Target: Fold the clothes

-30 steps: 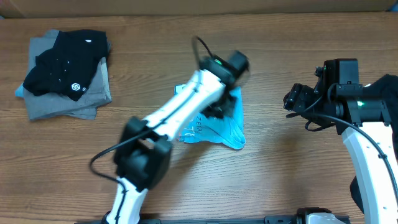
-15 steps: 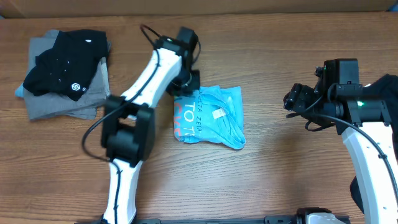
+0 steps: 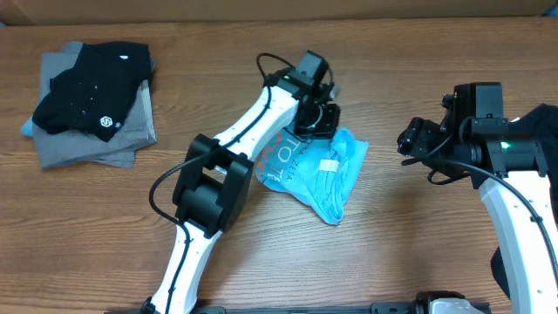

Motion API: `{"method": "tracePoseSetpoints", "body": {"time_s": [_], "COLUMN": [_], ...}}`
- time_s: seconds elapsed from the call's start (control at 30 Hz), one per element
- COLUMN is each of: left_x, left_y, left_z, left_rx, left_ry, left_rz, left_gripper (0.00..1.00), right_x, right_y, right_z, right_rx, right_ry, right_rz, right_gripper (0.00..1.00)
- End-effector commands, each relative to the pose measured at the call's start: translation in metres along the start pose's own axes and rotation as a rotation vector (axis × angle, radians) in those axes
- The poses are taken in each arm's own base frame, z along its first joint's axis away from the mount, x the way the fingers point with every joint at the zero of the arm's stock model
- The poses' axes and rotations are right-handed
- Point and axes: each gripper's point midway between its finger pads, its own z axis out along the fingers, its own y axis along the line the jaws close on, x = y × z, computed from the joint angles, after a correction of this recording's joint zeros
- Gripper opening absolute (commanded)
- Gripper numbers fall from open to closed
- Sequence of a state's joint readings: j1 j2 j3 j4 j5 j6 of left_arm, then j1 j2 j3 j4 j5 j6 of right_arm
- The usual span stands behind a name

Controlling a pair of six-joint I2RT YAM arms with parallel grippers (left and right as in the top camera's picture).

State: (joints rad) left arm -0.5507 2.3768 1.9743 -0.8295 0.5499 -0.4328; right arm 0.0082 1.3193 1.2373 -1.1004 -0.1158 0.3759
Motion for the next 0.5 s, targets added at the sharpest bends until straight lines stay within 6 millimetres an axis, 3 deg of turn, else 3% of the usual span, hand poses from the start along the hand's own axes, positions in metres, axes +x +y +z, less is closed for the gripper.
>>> {"method": "tracePoseSetpoints", "body": {"time_s": [0.0,0.1,0.2,0.33,0.47], "left_x": [-0.02,-0.029,-0.032,-0.026,-0.001], "left_y": [-0.035,-0.054,-0.043,0.004,0.063], "left_z": [-0.028,-0.049,-0.07,-0.102,-0.127], "left_rx": [0.12,0.165,0.071,-0.144,-0.38], "left_ry": [-0.048,-0.08,-0.095,-0.075,0.015], "left_rz": [0.023,0.127,0.11,0.031,-0.049], "left_gripper": [0.06,0.1,0.11,0.15,0.16], "right_x": [-0.005,-0.008,-0.012,-0.016,-0.013], "right_y": [0.002,0.003,0.006,0.024,0.052], "right_z": [-0.005,-0.005,-0.001,0.009,0.032], "right_rx": [-0.009,-0.014,-0.021,-0.114,-0.25], "right_ry": [-0.022,-0.033,-0.042,-0.028,0.012], "right_rz": [-0.006,-0.008,-0.01,-0.047,-0.157], "right_gripper": [0.74,0.77,0.78,0.75,0.68]}}
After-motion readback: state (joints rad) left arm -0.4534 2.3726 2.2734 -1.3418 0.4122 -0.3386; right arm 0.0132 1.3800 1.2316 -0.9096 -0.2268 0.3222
